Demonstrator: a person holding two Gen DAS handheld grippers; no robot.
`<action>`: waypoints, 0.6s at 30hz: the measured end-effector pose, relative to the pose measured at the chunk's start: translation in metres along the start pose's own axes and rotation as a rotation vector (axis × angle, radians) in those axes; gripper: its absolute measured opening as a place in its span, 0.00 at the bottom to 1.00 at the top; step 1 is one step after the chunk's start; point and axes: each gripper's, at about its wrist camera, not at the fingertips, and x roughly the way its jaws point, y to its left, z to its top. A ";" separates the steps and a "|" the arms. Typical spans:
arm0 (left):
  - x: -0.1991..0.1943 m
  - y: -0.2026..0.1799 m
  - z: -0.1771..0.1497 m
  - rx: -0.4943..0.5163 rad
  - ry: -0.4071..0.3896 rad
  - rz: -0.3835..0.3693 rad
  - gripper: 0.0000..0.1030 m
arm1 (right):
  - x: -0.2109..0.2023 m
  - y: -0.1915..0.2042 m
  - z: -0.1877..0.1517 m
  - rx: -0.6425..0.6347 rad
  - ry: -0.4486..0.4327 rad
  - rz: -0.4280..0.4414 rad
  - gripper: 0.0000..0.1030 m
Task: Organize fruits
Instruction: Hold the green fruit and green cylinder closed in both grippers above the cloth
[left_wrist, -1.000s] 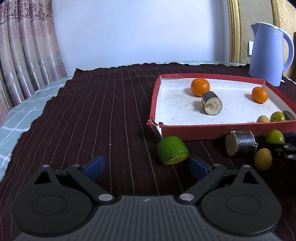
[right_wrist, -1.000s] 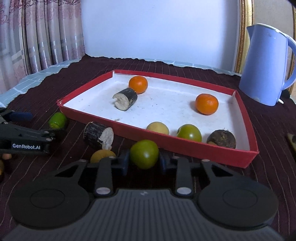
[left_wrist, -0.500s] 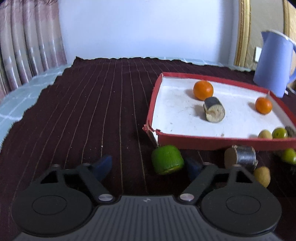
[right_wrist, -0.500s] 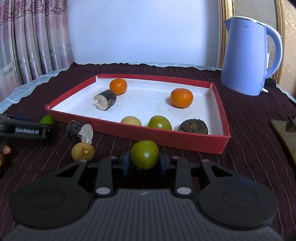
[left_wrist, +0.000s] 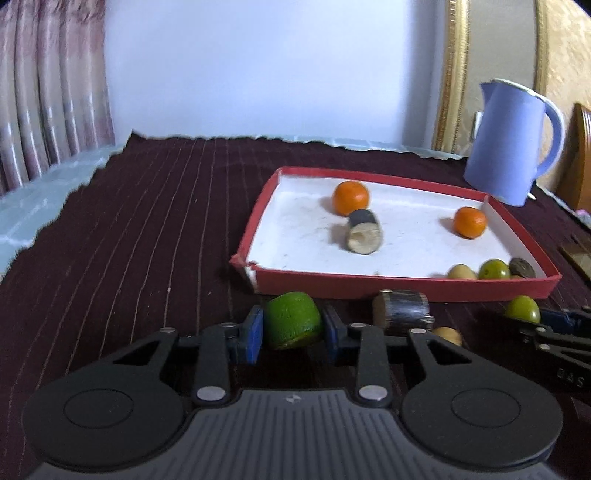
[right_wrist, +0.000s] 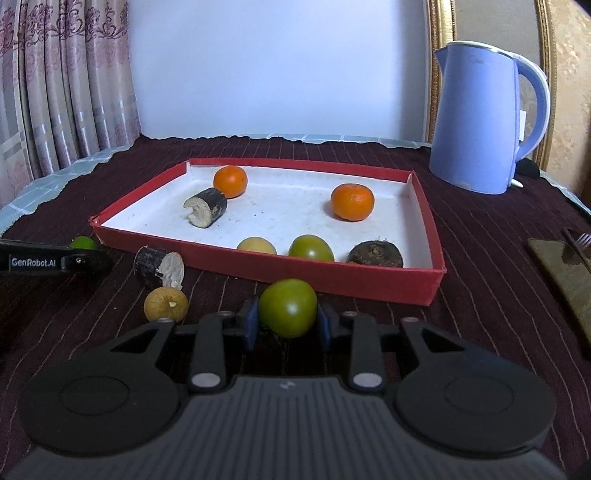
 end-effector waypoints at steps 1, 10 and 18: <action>-0.002 -0.006 0.001 0.016 -0.007 0.004 0.32 | -0.001 0.000 0.000 0.002 -0.001 -0.002 0.29; -0.006 -0.036 -0.001 0.065 -0.024 0.033 0.32 | -0.008 -0.005 -0.005 0.031 -0.010 -0.020 0.30; -0.005 -0.062 0.006 0.106 -0.053 0.040 0.32 | -0.012 -0.005 -0.001 0.060 -0.034 -0.027 0.30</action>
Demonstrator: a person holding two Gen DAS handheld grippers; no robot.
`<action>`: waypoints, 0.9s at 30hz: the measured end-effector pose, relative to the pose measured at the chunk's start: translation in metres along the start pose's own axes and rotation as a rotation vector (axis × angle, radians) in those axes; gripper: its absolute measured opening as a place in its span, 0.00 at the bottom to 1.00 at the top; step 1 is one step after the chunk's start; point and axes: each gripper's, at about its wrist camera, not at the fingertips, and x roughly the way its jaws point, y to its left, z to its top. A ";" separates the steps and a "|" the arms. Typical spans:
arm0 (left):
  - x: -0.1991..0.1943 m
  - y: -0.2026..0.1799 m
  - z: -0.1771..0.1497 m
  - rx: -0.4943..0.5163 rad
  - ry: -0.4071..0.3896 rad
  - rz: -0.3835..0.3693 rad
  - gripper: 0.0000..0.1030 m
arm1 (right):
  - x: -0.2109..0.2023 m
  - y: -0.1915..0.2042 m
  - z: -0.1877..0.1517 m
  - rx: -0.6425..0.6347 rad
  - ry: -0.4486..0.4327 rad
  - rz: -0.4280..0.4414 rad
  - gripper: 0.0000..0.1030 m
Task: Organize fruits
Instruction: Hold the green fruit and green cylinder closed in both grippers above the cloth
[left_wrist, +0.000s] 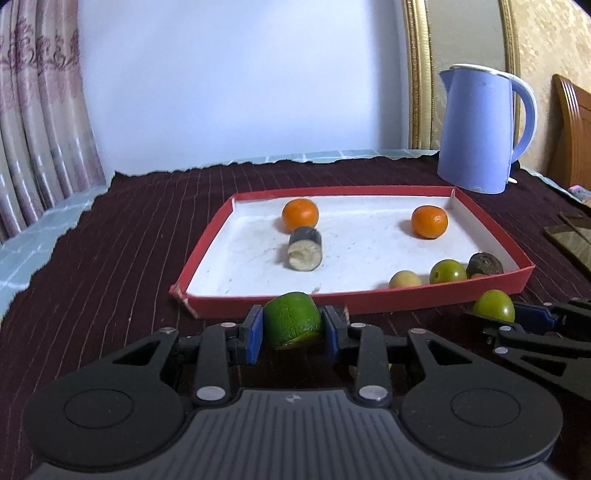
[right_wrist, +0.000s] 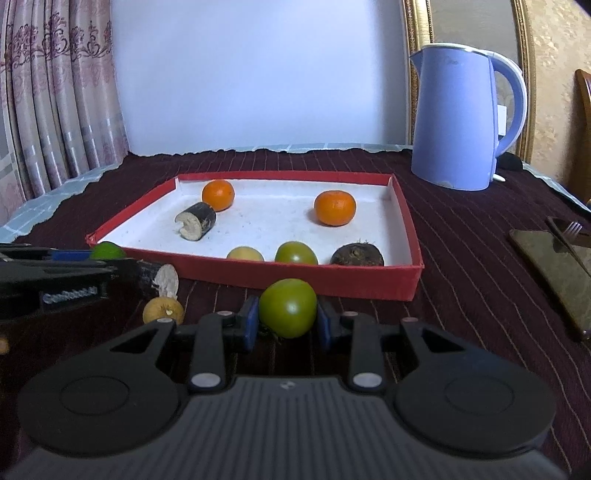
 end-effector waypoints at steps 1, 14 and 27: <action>0.001 -0.003 0.000 0.009 -0.005 0.006 0.32 | 0.000 0.000 0.001 0.003 -0.002 0.000 0.30; 0.004 -0.009 0.001 0.026 -0.012 0.027 0.32 | -0.001 0.003 0.004 0.005 -0.011 0.005 0.30; 0.001 0.008 -0.009 0.016 -0.016 0.014 0.32 | 0.007 0.003 0.003 0.000 0.009 0.005 0.30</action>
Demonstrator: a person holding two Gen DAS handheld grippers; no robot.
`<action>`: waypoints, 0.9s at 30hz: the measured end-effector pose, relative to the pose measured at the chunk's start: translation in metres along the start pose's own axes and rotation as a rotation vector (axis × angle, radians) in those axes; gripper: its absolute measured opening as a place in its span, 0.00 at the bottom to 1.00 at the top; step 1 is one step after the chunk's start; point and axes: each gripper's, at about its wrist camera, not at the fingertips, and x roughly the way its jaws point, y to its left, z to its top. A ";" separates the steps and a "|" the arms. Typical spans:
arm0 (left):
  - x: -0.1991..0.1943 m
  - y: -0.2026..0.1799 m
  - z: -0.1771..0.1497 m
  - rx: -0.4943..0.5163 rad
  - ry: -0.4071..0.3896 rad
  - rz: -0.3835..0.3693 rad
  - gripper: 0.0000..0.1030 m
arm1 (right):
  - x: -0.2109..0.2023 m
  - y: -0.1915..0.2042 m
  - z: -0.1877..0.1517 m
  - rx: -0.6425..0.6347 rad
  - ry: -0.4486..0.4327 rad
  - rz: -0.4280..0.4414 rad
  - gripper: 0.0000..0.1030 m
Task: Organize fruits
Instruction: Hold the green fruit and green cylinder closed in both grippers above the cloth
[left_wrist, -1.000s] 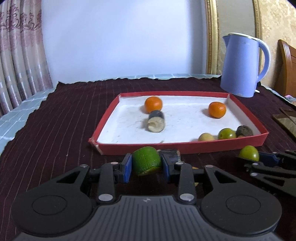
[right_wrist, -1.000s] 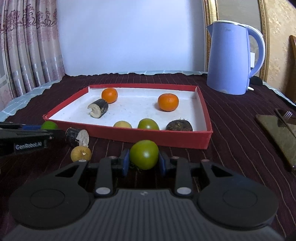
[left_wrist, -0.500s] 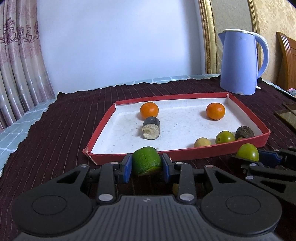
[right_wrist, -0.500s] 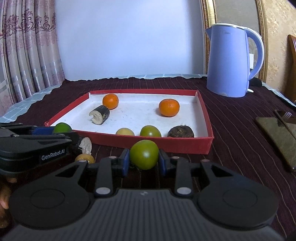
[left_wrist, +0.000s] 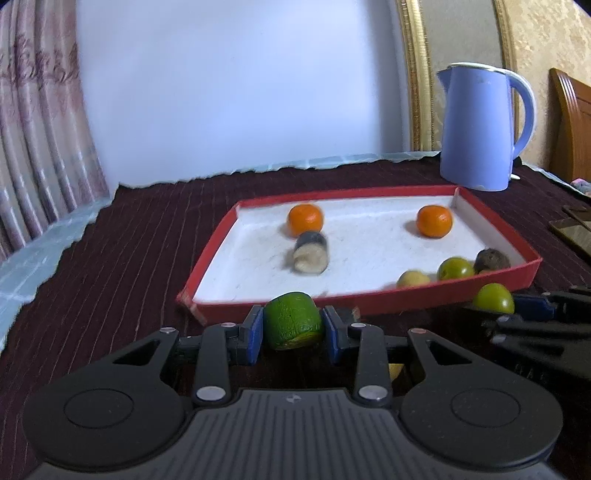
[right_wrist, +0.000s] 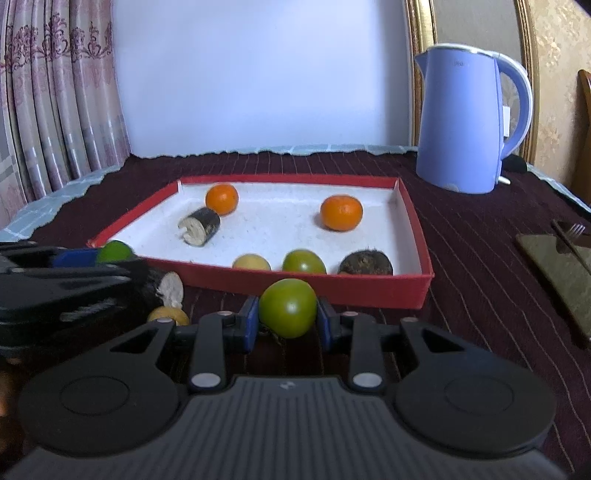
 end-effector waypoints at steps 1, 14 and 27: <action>0.000 0.006 -0.004 -0.008 0.009 -0.004 0.32 | 0.003 -0.001 -0.001 0.002 0.011 -0.003 0.30; 0.017 0.031 -0.024 -0.040 0.094 -0.017 0.90 | 0.018 0.004 -0.004 -0.044 0.090 -0.019 1.00; 0.022 0.043 -0.025 -0.129 0.115 0.009 0.90 | 0.014 -0.010 -0.005 0.021 0.089 -0.017 1.00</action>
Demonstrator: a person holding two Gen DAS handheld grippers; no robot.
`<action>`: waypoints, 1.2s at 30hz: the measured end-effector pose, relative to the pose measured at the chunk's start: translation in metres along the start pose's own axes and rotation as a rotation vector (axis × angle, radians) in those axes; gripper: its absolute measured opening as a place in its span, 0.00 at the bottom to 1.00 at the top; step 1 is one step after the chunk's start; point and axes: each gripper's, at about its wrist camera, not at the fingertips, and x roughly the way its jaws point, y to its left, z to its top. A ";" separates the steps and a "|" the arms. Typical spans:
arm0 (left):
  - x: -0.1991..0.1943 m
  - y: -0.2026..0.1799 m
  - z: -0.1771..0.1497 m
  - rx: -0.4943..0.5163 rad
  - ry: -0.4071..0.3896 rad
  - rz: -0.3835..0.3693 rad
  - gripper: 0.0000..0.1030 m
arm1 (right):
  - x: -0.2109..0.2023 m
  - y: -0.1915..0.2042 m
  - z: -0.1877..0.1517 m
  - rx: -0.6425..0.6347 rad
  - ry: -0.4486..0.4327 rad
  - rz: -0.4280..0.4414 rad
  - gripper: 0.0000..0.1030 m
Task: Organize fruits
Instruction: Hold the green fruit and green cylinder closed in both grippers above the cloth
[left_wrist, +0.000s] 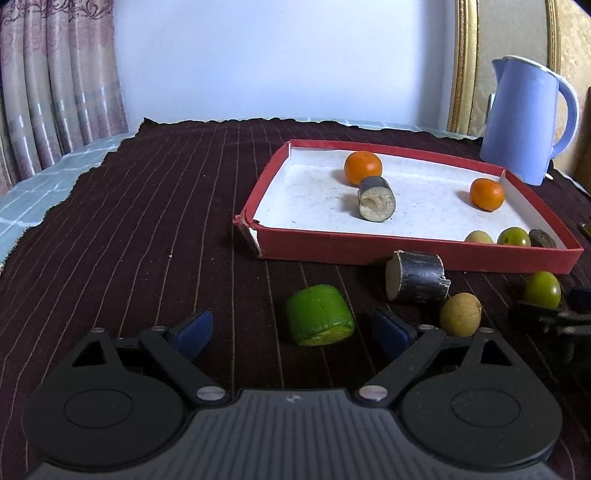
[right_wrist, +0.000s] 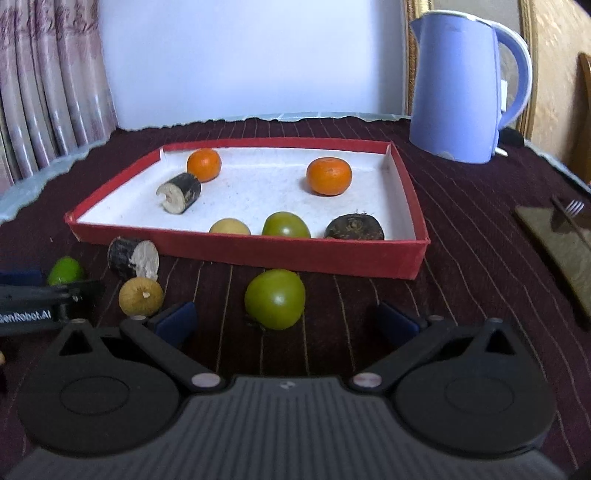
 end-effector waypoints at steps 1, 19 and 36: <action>0.000 -0.001 0.000 0.004 0.001 0.003 0.90 | -0.001 -0.002 0.000 0.011 -0.003 0.007 1.00; -0.006 -0.009 -0.001 0.042 -0.041 -0.033 0.32 | 0.001 0.014 -0.001 -0.063 0.000 -0.114 0.64; -0.009 0.001 -0.001 -0.018 -0.044 -0.055 0.32 | -0.006 0.016 -0.006 -0.076 -0.037 -0.044 0.30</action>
